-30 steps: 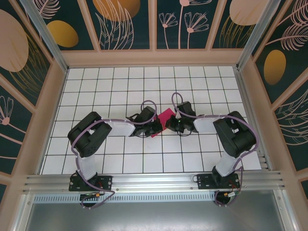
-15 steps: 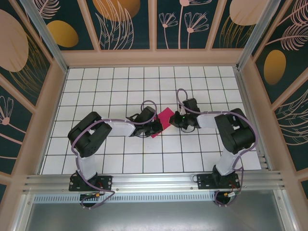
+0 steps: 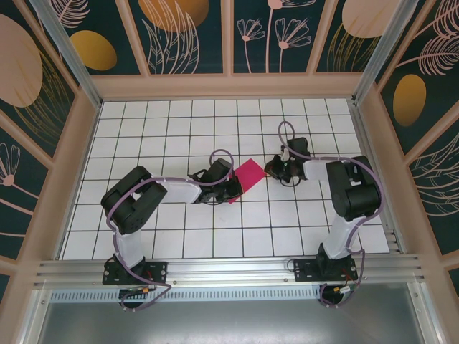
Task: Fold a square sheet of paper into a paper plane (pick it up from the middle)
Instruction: First fold in half a square sheet of paper at the center of the table.
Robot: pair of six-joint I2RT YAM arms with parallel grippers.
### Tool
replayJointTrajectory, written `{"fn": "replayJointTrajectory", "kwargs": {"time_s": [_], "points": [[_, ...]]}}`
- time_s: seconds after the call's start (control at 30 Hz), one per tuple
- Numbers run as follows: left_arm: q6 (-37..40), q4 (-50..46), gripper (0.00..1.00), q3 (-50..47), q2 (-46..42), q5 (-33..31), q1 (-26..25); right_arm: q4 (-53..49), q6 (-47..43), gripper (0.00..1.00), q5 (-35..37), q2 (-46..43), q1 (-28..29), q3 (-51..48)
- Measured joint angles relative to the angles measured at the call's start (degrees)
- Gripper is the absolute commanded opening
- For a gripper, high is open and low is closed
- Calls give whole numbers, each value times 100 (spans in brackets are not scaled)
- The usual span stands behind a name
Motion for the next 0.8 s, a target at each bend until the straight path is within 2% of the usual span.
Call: {"fn": "replayJointTrajectory", "kwargs": {"time_s": [0.2, 0.4, 0.6, 0.8], "points": [[37, -4, 0, 7, 0, 2, 0, -2, -114, 0, 133, -393, -142, -103], [299, -157, 3, 109, 0, 9, 0, 190, -118, 0, -101, -859, 256, -337], [597, -286, 5, 354, 0, 11, 0, 275, -116, 0, -293, -599, 560, -367], [833, -127, 4, 557, 4, 118, 0, 267, -118, 0, -365, -153, 623, -365]]}}
